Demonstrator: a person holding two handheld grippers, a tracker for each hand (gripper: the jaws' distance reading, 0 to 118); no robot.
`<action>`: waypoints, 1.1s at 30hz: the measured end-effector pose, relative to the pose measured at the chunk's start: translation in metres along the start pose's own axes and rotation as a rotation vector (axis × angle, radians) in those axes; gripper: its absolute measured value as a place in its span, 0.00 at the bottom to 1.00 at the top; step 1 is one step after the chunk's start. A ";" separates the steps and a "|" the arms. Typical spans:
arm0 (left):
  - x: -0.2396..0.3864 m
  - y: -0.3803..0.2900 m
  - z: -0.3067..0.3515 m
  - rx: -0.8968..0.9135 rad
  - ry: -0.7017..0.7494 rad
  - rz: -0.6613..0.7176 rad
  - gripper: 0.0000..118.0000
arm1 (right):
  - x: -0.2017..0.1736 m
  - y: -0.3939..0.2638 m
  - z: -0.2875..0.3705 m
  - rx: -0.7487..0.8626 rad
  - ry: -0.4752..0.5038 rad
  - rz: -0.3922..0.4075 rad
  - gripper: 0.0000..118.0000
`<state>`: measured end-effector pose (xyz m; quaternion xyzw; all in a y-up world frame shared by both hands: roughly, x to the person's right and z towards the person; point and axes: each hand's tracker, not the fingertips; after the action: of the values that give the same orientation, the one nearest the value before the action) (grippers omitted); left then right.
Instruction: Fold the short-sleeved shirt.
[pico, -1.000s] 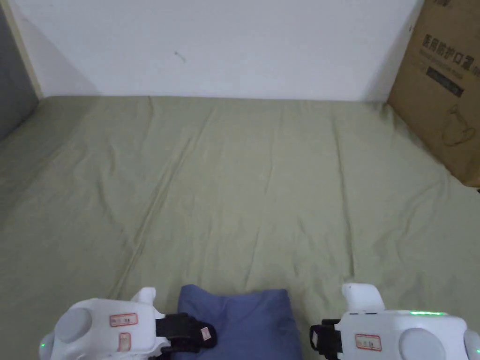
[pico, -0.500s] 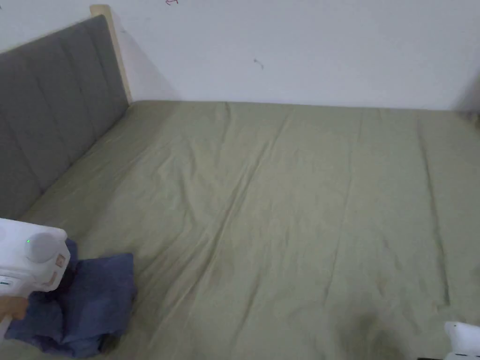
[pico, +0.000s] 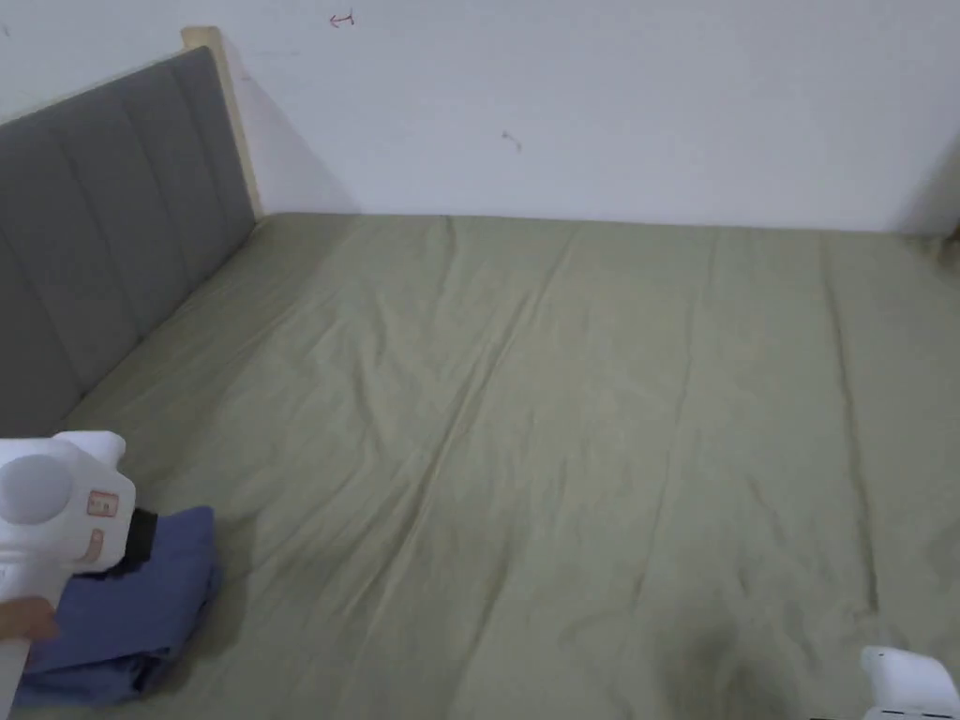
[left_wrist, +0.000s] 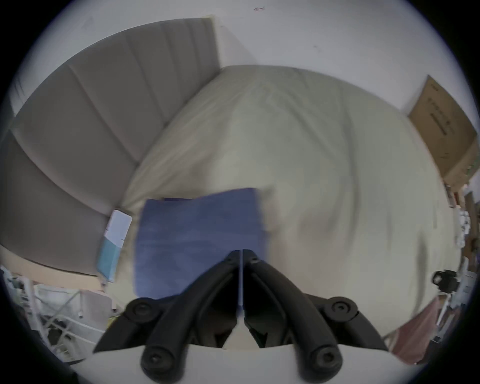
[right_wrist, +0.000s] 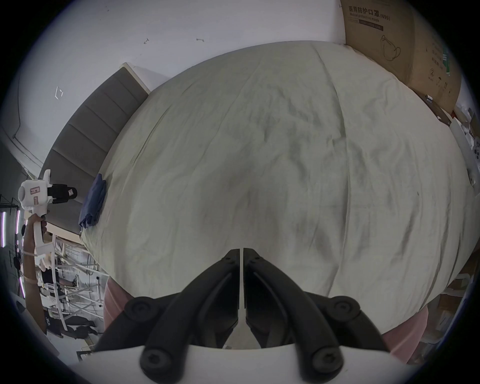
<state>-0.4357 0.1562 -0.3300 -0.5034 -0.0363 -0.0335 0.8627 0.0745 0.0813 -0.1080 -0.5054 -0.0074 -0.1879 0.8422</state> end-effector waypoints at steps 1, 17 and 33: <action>0.016 -0.006 0.005 0.025 -0.042 0.004 0.02 | 0.000 -0.001 0.003 0.006 0.000 0.002 0.02; 0.224 -0.104 0.122 0.568 -0.090 -0.071 0.00 | 0.027 -0.014 0.096 0.393 -0.187 0.127 0.02; 0.297 -0.146 0.201 0.934 0.052 -0.174 0.00 | -0.016 -0.025 0.201 0.999 -0.292 0.270 0.03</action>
<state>-0.1595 0.2530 -0.0762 -0.0559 -0.0679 -0.0984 0.9913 0.0874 0.2477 0.0087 -0.0603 -0.1478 0.0205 0.9870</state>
